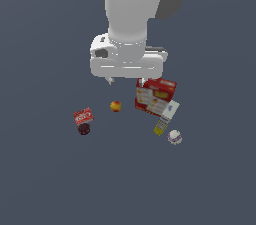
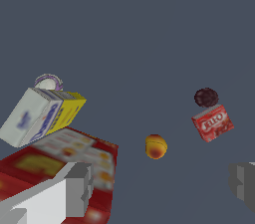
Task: Pick up a designated object from a clutter of objects.
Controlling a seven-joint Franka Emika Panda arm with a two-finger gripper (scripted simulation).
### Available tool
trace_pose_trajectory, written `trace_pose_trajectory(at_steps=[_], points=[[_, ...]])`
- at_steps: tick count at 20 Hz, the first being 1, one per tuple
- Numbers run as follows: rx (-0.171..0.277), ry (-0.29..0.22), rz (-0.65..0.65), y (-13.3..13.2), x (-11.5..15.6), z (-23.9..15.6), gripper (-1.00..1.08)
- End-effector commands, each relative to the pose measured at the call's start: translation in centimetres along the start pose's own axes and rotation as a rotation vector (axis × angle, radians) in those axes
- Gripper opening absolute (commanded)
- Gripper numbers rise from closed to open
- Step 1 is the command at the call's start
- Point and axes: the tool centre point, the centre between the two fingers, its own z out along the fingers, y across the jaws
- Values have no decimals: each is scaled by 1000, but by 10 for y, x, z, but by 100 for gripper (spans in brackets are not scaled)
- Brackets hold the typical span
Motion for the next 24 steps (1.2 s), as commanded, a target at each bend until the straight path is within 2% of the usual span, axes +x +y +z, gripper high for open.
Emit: trace_pose_trajectory(at_steps=[1, 9, 15, 24], points=[[0, 0, 0, 0, 0, 0, 100], [25, 12, 17, 4, 5, -8, 100], [25, 13, 17, 4, 5, -9, 100], [27, 14, 5, 9, 3, 15, 100]])
